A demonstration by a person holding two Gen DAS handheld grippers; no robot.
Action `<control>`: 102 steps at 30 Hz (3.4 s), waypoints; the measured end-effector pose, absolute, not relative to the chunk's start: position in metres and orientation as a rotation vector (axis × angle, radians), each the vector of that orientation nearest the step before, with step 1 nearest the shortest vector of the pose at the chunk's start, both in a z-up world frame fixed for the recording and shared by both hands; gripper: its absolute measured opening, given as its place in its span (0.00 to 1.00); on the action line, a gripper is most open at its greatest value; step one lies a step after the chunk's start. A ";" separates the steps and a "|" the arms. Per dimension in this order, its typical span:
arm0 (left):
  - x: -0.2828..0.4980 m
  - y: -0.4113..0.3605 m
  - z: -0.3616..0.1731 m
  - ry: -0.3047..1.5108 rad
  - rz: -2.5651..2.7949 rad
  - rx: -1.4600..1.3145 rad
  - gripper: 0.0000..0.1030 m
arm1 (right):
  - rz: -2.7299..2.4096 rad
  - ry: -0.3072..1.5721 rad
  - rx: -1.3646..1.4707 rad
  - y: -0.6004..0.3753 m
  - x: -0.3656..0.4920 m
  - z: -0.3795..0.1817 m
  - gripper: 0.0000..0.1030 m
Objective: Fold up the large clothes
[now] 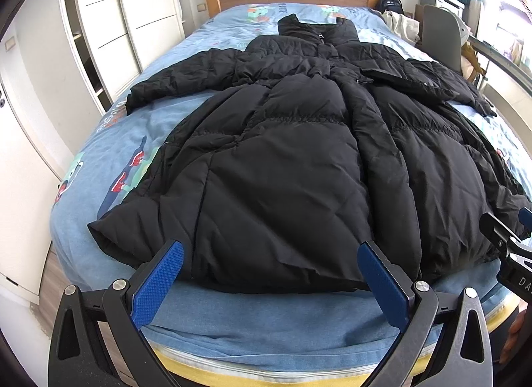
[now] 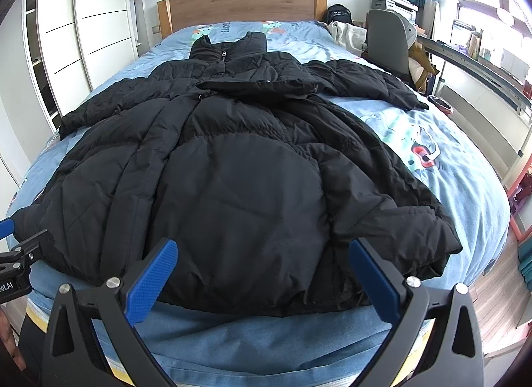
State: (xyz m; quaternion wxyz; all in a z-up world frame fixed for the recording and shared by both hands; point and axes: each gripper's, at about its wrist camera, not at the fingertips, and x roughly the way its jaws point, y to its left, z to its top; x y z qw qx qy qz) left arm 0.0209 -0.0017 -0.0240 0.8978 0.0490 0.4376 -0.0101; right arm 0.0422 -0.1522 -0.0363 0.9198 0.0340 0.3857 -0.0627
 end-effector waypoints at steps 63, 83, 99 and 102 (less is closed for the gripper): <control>0.277 0.098 0.008 0.952 0.415 -0.043 0.99 | -0.481 0.667 0.940 -0.552 0.344 -0.083 1.00; 0.275 0.099 -0.001 0.938 0.344 -0.127 0.99 | -0.290 0.500 0.856 -0.542 0.385 -0.006 0.09; 0.242 0.149 0.016 0.864 0.345 -0.260 0.99 | 0.157 0.552 0.421 -0.321 0.432 0.085 0.09; 0.237 0.156 0.014 0.862 0.355 -0.271 0.99 | 0.230 0.592 0.347 -0.280 0.422 0.077 0.09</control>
